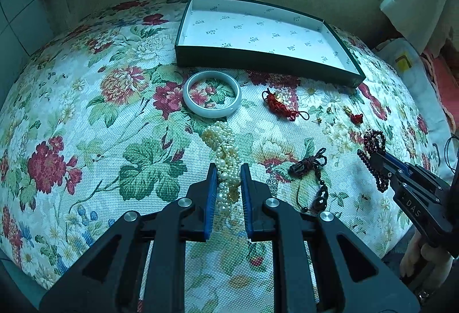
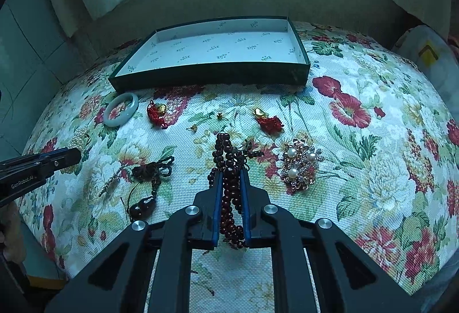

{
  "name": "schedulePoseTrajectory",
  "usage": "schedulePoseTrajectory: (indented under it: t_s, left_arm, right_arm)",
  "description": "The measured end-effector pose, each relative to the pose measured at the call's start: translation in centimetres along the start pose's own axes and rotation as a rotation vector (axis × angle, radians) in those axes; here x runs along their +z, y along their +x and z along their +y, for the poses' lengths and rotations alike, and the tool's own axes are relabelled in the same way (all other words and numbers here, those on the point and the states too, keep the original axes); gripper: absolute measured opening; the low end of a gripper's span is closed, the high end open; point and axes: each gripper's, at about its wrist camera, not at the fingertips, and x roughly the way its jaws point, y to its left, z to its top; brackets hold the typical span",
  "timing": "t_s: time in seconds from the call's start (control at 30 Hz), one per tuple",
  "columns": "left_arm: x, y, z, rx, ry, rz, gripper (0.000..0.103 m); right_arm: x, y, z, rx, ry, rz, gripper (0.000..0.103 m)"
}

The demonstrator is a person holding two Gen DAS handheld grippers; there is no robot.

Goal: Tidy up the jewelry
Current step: 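Carry the bead strand and pearl cluster into the tray and open both tools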

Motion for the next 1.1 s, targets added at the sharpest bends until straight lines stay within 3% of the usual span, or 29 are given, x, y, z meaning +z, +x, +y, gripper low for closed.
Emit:
schedulePoseTrajectory:
  t_s: [0.37,0.7,0.9,1.1]
  left_arm:
    - [3.5,-0.3,-1.4,-0.027,0.031,-0.054,0.016]
    - [11.4,1.5,-3.0,-0.042,0.051,-0.131,0.016]
    - [15.3,5.7,-3.1,-0.018,0.054,-0.131,0.016]
    - [15.7,9.8,-2.7,0.007,0.061,-0.078,0.016]
  right_arm:
    - [4.6,-1.2,-0.9,0.012,0.025,-0.086,0.012]
    - [12.4,1.7,-2.1,-0.011,0.021,-0.167,0.012]
    - [15.0,6.3,-3.1,-0.026,0.026,-0.121,0.012]
    - [14.2,10.1,-3.9,-0.049,0.025,-0.045,0.012]
